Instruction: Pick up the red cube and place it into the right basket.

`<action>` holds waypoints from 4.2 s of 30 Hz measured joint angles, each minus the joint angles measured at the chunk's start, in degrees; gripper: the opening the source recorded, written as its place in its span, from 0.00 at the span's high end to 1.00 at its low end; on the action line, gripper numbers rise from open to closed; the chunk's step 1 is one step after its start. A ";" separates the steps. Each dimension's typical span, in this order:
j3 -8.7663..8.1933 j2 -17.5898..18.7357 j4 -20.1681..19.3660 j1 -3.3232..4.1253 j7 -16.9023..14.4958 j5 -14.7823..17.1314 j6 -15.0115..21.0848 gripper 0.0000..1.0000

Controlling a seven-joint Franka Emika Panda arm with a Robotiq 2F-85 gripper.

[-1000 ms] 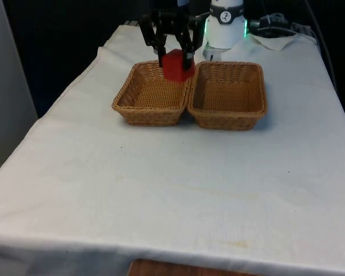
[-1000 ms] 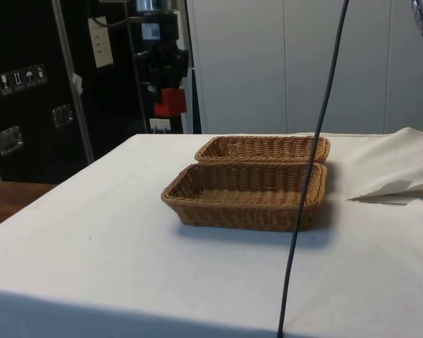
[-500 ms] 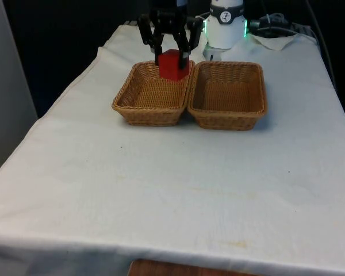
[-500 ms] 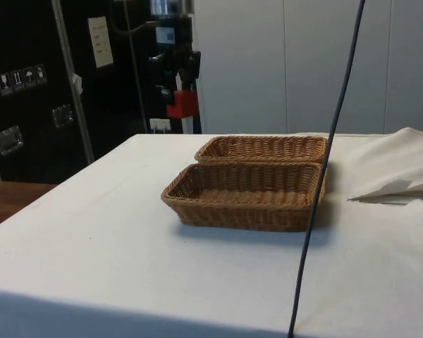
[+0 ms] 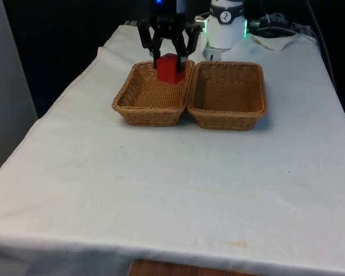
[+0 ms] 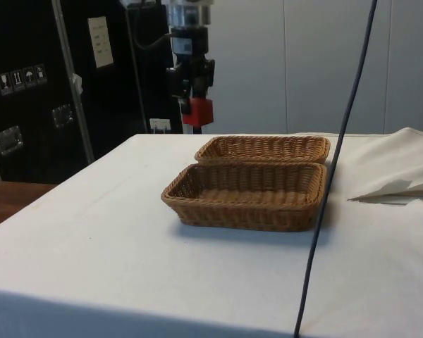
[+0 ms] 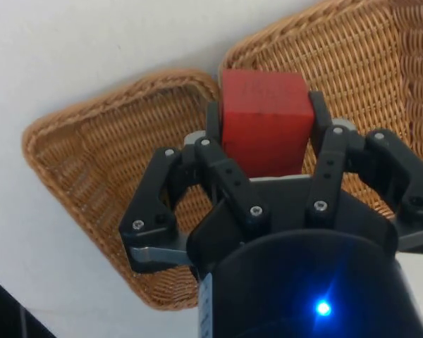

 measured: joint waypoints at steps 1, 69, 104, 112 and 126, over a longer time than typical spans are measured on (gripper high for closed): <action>-0.11 -0.46 -1.26 -0.06 -0.46 0.00 0.74 0.93; -3.90 -0.06 -20.11 -1.95 -15.18 7.10 18.74 0.00; -0.06 -7.16 -14.90 -1.60 -17.36 3.44 8.88 0.00; 3.15 -7.73 -14.32 -1.49 -14.38 3.38 8.42 0.00; 8.48 -7.73 -12.32 -1.26 -9.22 3.38 6.13 0.00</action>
